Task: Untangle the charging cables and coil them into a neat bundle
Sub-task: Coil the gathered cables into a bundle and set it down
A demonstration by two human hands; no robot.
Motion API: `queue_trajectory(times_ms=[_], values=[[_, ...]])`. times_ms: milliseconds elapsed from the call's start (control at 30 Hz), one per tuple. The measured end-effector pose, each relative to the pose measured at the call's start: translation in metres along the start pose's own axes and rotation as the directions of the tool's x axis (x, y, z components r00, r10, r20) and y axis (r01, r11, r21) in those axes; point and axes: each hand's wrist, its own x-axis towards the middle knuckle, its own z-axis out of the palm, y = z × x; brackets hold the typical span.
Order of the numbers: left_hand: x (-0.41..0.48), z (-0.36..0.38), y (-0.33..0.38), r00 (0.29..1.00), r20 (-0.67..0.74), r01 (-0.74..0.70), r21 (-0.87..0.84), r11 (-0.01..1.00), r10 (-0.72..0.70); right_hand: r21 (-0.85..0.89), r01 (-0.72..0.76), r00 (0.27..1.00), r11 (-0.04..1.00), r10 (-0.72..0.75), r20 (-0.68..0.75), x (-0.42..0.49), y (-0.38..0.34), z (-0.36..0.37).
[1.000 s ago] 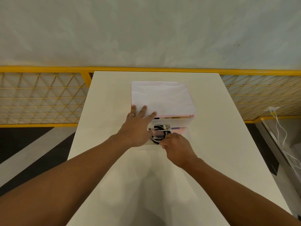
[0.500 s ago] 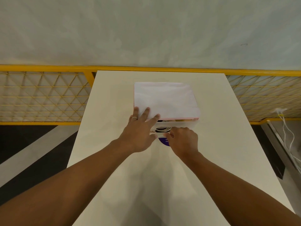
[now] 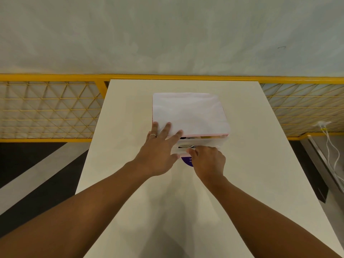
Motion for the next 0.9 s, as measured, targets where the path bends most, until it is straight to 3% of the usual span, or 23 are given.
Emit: queue_trajectory(times_ms=[233, 533, 600, 733, 900], values=[[0.001, 0.003, -0.002, 1.0, -0.004, -0.004, -0.004, 1.0, 0.004, 0.035, -0.056, 0.998, 0.998, 0.055, 0.037, -0.001, 0.018, 0.001], [0.002, 0.004, -0.004, 1.0, -0.013, -0.013, -0.005, 1.0, 0.013, 0.201, -0.326, 0.945, 0.924, 0.319, 0.065, 0.008, 0.061, -0.01], [0.002, 0.005, -0.005, 1.0, -0.015, -0.013, -0.006, 1.0, 0.013, 0.29, -0.315, 0.948, 0.904, 0.313, 0.054, 0.01, 0.065, -0.01], [0.001, 0.005, -0.005, 1.0, -0.021, -0.012, -0.011, 1.0, 0.012, 0.483, -0.162, 0.987, 0.86, 0.146, 0.071, 0.018, 0.07, -0.012], [0.002, 0.005, -0.006, 1.0, -0.021, -0.01, -0.016, 1.0, 0.01, 0.465, -0.151, 0.988, 0.873, 0.12, 0.096, 0.032, 0.08, -0.015]])
